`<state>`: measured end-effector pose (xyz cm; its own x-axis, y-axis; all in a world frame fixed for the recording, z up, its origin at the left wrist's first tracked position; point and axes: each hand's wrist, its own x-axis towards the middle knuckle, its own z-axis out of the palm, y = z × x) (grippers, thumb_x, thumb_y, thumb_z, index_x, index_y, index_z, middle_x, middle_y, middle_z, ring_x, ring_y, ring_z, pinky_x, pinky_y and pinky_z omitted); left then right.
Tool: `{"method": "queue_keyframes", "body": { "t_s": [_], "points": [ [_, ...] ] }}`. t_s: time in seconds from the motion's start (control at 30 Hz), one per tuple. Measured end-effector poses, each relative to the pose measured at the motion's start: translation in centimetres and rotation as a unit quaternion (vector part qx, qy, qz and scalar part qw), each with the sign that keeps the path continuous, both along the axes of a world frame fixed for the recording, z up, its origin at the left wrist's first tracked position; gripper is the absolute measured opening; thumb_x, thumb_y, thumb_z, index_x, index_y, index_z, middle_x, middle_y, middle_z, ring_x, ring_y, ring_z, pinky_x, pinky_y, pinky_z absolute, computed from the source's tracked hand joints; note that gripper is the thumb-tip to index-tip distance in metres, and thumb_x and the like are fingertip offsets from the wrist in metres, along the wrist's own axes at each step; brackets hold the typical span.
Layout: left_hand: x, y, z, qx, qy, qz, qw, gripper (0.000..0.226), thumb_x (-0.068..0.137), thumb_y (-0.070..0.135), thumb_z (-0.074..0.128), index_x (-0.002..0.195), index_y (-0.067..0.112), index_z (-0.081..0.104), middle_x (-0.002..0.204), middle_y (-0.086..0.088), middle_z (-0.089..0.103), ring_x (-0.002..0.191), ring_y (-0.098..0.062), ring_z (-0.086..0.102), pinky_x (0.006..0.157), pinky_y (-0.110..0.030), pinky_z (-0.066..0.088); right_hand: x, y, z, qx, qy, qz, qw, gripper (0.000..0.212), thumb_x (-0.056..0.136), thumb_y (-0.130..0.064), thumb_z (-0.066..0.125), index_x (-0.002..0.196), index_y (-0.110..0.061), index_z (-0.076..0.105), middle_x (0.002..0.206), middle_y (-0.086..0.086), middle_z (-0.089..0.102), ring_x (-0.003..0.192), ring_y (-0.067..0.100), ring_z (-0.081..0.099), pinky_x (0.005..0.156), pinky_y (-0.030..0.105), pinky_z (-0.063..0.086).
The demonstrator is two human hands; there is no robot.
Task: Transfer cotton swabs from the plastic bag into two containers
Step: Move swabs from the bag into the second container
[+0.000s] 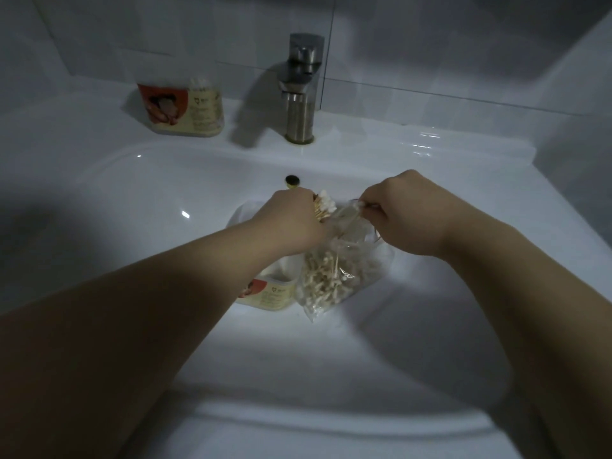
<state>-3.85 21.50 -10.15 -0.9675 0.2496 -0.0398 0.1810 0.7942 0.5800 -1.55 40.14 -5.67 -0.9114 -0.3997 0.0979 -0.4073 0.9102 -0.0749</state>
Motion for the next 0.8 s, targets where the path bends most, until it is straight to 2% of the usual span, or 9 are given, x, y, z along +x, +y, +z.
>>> {"method": "queue_keyframes", "body": {
  "t_s": [0.13, 0.2, 0.27, 0.33, 0.43, 0.5, 0.6, 0.7, 0.8],
  "points": [
    [0.3, 0.4, 0.4, 0.061, 0.067, 0.035, 0.995, 0.027, 0.088, 0.029, 0.064, 0.066, 0.023, 0.049, 0.069, 0.004, 0.058, 0.066, -0.015, 0.057, 0.051, -0.027, 0.036, -0.1, 0.4, 0.2, -0.031, 0.010, -0.017, 0.999, 0.035, 0.100, -0.018, 0.053, 0.067, -0.029, 0.048, 0.075, 0.009, 0.069, 0.070, 0.028, 0.052, 0.067, 0.034, 0.045],
    [0.4, 0.8, 0.8, 0.144, 0.103, 0.044, 0.983, 0.021, 0.087, 0.026, 0.065, 0.069, 0.022, 0.053, 0.068, 0.005, 0.062, 0.065, -0.012, 0.061, 0.053, -0.028, 0.041, -0.1, 0.5, 0.3, -0.046, 0.019, -0.025, 0.998, 0.036, 0.099, -0.016, 0.053, 0.067, -0.032, 0.046, 0.071, 0.004, 0.064, 0.069, 0.024, 0.048, 0.067, 0.032, 0.042],
    [0.6, 1.0, 1.0, 0.180, 0.111, 0.021, 0.977, 0.016, 0.087, 0.025, 0.065, 0.074, 0.021, 0.057, 0.068, 0.004, 0.067, 0.065, -0.011, 0.067, 0.058, -0.026, 0.050, -0.2, 0.6, 0.3, -0.049, 0.026, -0.034, 0.998, 0.037, 0.097, -0.015, 0.053, 0.065, -0.032, 0.044, 0.063, -0.005, 0.053, 0.064, 0.021, 0.044, 0.065, 0.029, 0.035],
    [0.8, 1.1, 0.8, 0.155, 0.109, -0.005, 0.982, 0.016, 0.089, 0.026, 0.066, 0.075, 0.025, 0.057, 0.067, 0.007, 0.067, 0.065, -0.008, 0.067, 0.057, -0.018, 0.047, -0.3, 0.6, 0.3, -0.050, 0.022, -0.047, 0.997, 0.044, 0.097, -0.016, 0.054, 0.060, -0.034, 0.039, 0.060, -0.009, 0.046, 0.058, 0.014, 0.042, 0.061, 0.028, 0.031],
    [0.7, 0.9, 0.5, 0.098, 0.111, -0.008, 0.989, 0.018, 0.092, 0.030, 0.063, 0.076, 0.024, 0.056, 0.071, 0.007, 0.066, 0.073, -0.014, 0.066, 0.063, -0.023, 0.047, -0.4, 0.9, 0.4, -0.054, 0.023, -0.062, 0.996, 0.046, 0.097, -0.017, 0.054, 0.057, -0.034, 0.038, 0.059, -0.007, 0.046, 0.058, 0.012, 0.043, 0.056, 0.027, 0.030],
    [0.5, 0.7, 0.6, 0.107, 0.091, 0.011, 0.990, 0.020, 0.094, 0.034, 0.062, 0.081, 0.018, 0.061, 0.074, 0.002, 0.069, 0.071, -0.015, 0.066, 0.066, -0.029, 0.051, -0.5, 1.2, 0.3, -0.064, 0.034, -0.071, 0.995, 0.045, 0.096, -0.016, 0.055, 0.055, -0.028, 0.040, 0.057, -0.003, 0.049, 0.057, 0.016, 0.046, 0.055, 0.028, 0.030],
    [0.4, 0.6, 0.7, 0.132, 0.063, 0.027, 0.989, 0.027, 0.094, 0.042, 0.062, 0.082, 0.019, 0.064, 0.074, 0.002, 0.073, 0.066, -0.014, 0.067, 0.067, -0.029, 0.053, -0.6, 1.5, 0.3, -0.084, 0.052, -0.079, 0.992, 0.045, 0.096, -0.015, 0.056, 0.053, -0.017, 0.042, 0.053, 0.001, 0.048, 0.055, 0.015, 0.045, 0.050, 0.027, 0.029],
    [0.4, 0.8, 0.6, 0.148, 0.055, 0.037, 0.987, 0.031, 0.094, 0.046, 0.063, 0.083, 0.017, 0.068, 0.068, 0.002, 0.074, 0.063, -0.013, 0.070, 0.069, -0.029, 0.057, -0.7, 1.8, 0.2, -0.094, 0.051, -0.085, 0.991, 0.037, 0.097, -0.019, 0.057, 0.062, -0.007, 0.055, 0.061, 0.011, 0.058, 0.063, 0.024, 0.053, 0.052, 0.027, 0.034],
    [0.2, 0.9, 0.6, 0.177, 0.055, 0.047, 0.982, 0.040, 0.088, 0.058, 0.069, 0.078, 0.019, 0.068, 0.062, 0.007, 0.072, 0.051, -0.004, 0.066, 0.056, -0.021, 0.053, -0.6, 2.0, 0.4, -0.113, 0.050, -0.084, 0.989, 0.033, 0.097, -0.021, 0.058, 0.069, -0.004, 0.062, 0.067, 0.014, 0.063, 0.068, 0.027, 0.057, 0.057, 0.029, 0.040]
  ]
}}
